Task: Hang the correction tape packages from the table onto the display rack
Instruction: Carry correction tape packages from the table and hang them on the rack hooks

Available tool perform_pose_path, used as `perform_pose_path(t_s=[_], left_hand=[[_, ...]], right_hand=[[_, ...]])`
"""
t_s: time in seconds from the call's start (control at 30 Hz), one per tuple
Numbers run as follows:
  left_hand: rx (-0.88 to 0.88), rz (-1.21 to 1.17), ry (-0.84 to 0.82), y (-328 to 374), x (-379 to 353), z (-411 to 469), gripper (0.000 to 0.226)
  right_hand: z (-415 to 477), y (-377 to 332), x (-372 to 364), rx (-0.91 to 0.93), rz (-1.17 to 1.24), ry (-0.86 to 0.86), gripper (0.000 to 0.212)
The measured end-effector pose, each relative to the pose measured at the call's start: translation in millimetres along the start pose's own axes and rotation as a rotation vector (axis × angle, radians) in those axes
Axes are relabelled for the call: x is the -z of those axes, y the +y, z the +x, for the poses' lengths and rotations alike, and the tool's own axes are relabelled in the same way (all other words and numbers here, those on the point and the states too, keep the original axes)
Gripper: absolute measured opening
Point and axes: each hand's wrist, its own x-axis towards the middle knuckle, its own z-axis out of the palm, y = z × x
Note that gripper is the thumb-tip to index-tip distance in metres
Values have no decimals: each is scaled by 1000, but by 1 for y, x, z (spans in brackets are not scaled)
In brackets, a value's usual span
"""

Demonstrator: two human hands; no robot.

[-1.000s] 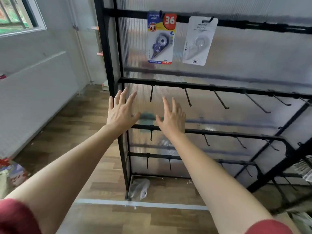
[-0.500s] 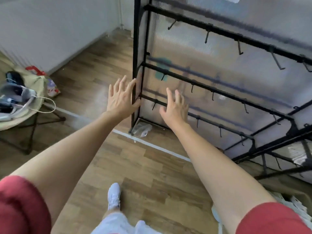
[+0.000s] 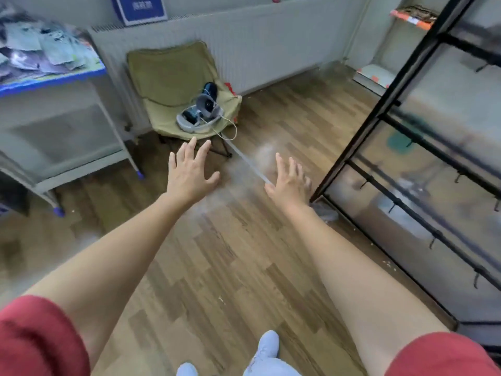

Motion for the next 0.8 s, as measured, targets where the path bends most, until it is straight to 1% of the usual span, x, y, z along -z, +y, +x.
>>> perform_pose_path(t_s=[0.1,0.2,0.33,0.47,0.63,0.8], left_hand=[[140,35,31,-92,44,-34,73],[264,60,96,-171,85,-65,71],[400,92,157,-250,123,-98,71],[516,118,189,-316,148,-112,71],[619,138,216,-393,171,-92,74],[675,133,245,-461,200,-26,75]], right_hand=[[-15,-89,-23,127,-8,-42,74],[-27,-174,-44,250,2,-87,75],[-38,-269,-65,419,-31,-143,76],[-31,-348,-82,529,-43,-150,75],[5,-435,-102,621,-73,-149,75],[72,-519,-107,654,-94,-138,74]])
